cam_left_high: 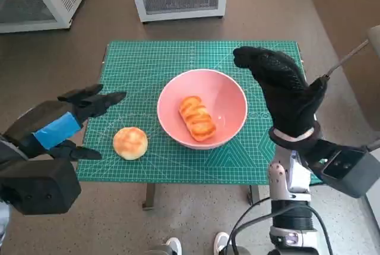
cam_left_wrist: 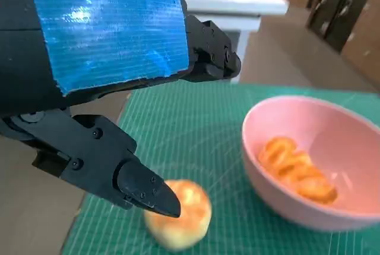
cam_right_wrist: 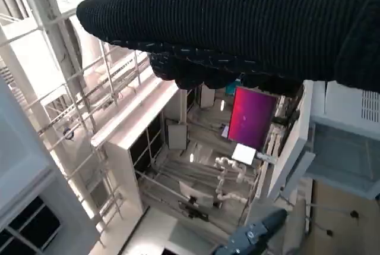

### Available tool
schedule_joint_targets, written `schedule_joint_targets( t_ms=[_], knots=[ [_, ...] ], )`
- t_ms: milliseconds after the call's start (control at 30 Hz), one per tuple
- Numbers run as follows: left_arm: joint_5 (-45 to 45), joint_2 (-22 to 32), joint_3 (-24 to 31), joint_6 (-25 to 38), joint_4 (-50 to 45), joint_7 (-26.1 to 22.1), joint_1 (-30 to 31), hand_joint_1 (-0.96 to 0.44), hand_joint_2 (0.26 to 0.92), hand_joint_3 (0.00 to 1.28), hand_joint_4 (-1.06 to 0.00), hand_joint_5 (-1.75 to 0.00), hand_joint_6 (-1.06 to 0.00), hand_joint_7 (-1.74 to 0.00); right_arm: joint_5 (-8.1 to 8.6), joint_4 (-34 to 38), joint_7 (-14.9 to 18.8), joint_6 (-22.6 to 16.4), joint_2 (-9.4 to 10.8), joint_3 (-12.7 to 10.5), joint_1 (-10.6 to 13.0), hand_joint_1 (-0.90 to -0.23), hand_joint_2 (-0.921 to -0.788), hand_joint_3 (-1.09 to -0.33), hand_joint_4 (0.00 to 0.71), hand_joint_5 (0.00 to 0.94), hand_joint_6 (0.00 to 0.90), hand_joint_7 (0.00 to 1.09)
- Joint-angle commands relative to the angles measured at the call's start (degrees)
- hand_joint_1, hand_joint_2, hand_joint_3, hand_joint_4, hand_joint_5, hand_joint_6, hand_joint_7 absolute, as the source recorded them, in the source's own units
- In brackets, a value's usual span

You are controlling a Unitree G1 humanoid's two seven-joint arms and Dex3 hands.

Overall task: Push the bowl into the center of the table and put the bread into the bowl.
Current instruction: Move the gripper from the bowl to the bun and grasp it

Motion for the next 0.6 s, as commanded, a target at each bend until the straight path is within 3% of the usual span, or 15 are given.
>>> schedule_joint_targets(
  t_ms=[33, 600],
  knots=[
    [-1.0, 0.7, -0.6, 0.8, -0.8, -0.7, 1.7, -0.20, 0.699, 0.00, -0.13, 0.00, -0.28, -0.02, -0.61, -0.2, -0.4, 1.2, -0.4, 0.2, 1.5, -0.400, -0.908, -0.512, 0.256, 0.000, 0.012, 0.69],
    [0.3, -1.5, -8.0, -0.4, 5.5, 1.6, 2.5, -0.17, 0.694, 0.00, -0.13, 0.00, -0.25, 0.00, 0.03, -0.8, 0.2, 2.8, -1.2, 0.2, 1.7, -0.403, -0.896, -0.534, 0.255, 0.000, -0.001, 0.72]
  ],
)
